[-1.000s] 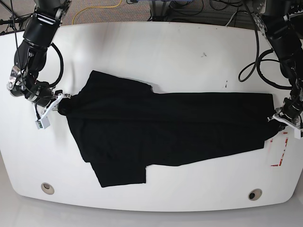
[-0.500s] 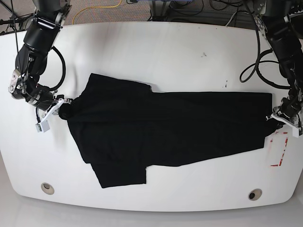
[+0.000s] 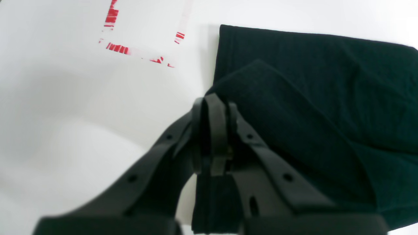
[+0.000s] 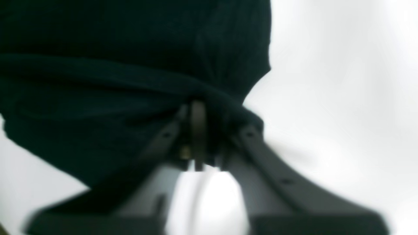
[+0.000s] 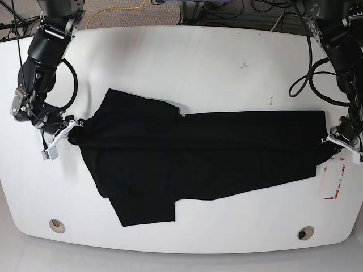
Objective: Fold the T-shirt properly
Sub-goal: 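Hold the shirt corners with both grippers, keeping it taut, then release the shirt corner with the right gripper and lift it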
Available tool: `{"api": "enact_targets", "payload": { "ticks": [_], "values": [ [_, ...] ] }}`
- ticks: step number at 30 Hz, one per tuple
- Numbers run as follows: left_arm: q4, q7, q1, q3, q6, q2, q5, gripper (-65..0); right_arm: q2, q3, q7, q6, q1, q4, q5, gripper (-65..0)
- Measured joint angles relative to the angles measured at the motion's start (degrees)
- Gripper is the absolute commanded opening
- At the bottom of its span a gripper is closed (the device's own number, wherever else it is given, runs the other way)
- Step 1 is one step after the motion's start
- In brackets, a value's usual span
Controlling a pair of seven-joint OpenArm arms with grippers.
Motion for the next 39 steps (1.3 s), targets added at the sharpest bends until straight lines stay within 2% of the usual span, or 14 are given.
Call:
{"api": "enact_targets", "payload": {
  "ticks": [3, 8, 11, 14, 18, 24, 27, 34, 37, 39],
  "values": [
    [0.0, 0.0, 0.2, 0.2, -0.2, -0.2, 1.5, -53.2, -0.4, 0.1, 0.0, 0.0, 0.9, 0.0, -3.0, -34.4],
    [0.0, -0.1, 0.3, 0.2, -0.1, -0.5, 2.3, -32.9, -1.0, 0.0, 0.0, 0.0, 1.5, 0.0, -4.7, -22.4],
    [0.0, 0.0, 0.3, 0.2, -0.1, -0.6, 2.5, -21.9, -1.1, 0.0, -0.3, 0.0, 1.4, 0.7, -5.4, -19.5],
    [0.1, 0.0, 0.3, 1.1, -0.1, -0.7, 2.5, -15.6, -1.0, 0.0, -2.7, 0.0, 1.1, 3.3, -5.4, -19.7],
    [0.2, 0.1, 0.3, 4.2, 0.0, -0.9, 2.4, -15.4, -1.8, 0.5, -5.7, 0.0, 0.4, 7.7, -5.4, -19.7],
    [2.2, 0.2, 0.5, 5.3, -0.2, -0.5, 1.9, -15.7, -6.2, 2.1, -10.2, 0.4, -5.0, 18.1, -4.7, -19.3],
    [3.4, 0.2, 0.5, 5.1, -0.1, -0.8, 1.9, -15.7, -9.0, 4.4, -10.6, 0.4, -8.9, 21.0, -5.2, -19.7],
    [7.0, 0.2, 0.7, 4.4, 0.0, -0.9, 1.8, -15.7, -12.6, 5.1, -11.3, 0.4, -15.1, 22.2, -5.4, -19.7],
    [7.2, 0.0, 0.6, 3.9, 0.0, -1.0, 1.9, -15.7, -14.4, 5.3, -11.1, 2.1, -16.0, 22.3, -5.8, -19.7],
    [7.2, 0.0, 0.9, 3.9, 0.0, -1.0, 1.9, -15.7, -15.3, 5.3, -10.9, 2.2, -16.4, 22.5, -5.3, -19.7]
  ]
}}
